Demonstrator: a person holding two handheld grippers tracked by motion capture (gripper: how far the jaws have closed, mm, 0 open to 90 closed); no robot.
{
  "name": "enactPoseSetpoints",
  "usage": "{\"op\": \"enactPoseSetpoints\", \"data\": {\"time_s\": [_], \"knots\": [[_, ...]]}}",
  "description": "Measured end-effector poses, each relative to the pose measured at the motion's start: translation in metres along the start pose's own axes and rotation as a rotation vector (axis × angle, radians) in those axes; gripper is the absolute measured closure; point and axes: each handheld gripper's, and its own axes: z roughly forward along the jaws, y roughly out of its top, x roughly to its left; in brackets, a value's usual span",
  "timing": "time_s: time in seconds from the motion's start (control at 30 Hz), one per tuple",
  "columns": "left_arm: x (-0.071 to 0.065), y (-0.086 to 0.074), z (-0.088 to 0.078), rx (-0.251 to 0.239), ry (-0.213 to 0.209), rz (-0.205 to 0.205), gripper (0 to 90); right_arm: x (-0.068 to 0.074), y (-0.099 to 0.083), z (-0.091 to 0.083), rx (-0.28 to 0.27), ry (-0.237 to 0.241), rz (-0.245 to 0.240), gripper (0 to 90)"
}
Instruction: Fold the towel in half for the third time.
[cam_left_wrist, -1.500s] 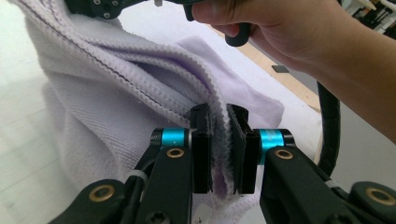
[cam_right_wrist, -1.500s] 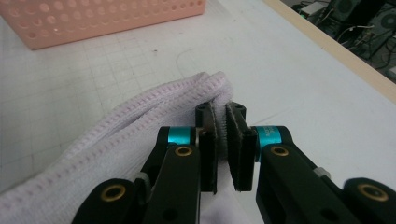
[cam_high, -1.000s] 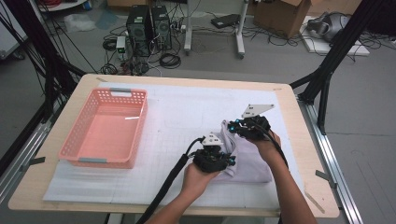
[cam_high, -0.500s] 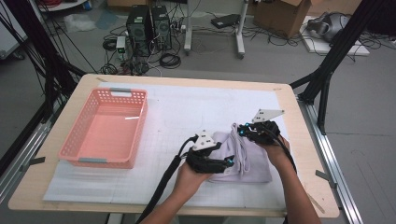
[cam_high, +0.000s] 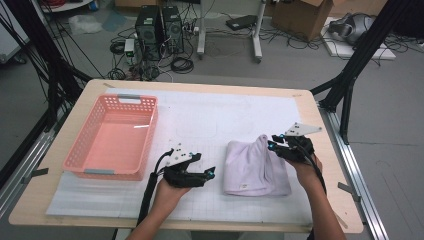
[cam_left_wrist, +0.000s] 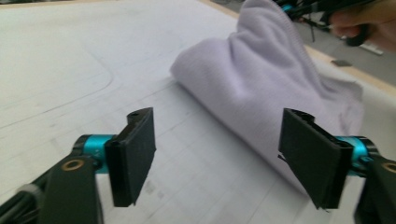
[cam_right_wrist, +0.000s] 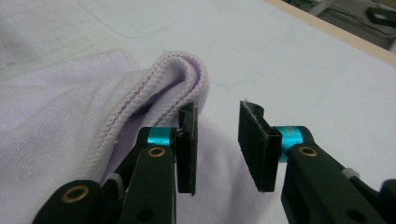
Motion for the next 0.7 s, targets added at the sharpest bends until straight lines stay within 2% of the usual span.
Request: {"op": "enactPoseSetpoints", "data": {"time_s": [0.13, 0.23, 0.37, 0.43, 0.53, 0.63, 0.7], "knots": [[0.005, -0.007, -0.011, -0.004, -0.002, -0.004, 24.9, 0.004, -0.016, -0.021, -0.018, -0.059, 0.044, 65.5], [0.007, -0.011, -0.018, -0.009, 0.006, 0.010, 24.3, 0.016, -0.029, -0.032, -0.008, -0.069, 0.064, 59.5], [0.010, -0.016, -0.024, -0.014, 0.013, 0.014, 24.1, 0.035, -0.044, -0.037, 0.015, -0.058, 0.074, 55.6], [0.011, -0.017, -0.024, -0.008, 0.011, 0.018, 24.1, 0.041, -0.049, -0.037, 0.030, -0.040, 0.105, 51.4], [0.013, -0.018, -0.025, -0.010, 0.015, 0.023, 24.1, 0.049, -0.056, -0.038, 0.006, -0.013, 0.141, 49.2], [0.015, -0.019, -0.025, -0.015, 0.015, 0.013, 24.2, 0.050, -0.059, -0.035, 0.026, 0.011, 0.141, 48.8], [0.015, -0.021, -0.024, -0.010, 0.020, 0.016, 24.2, 0.051, -0.058, -0.034, 0.031, 0.027, 0.161, 47.6]]}}
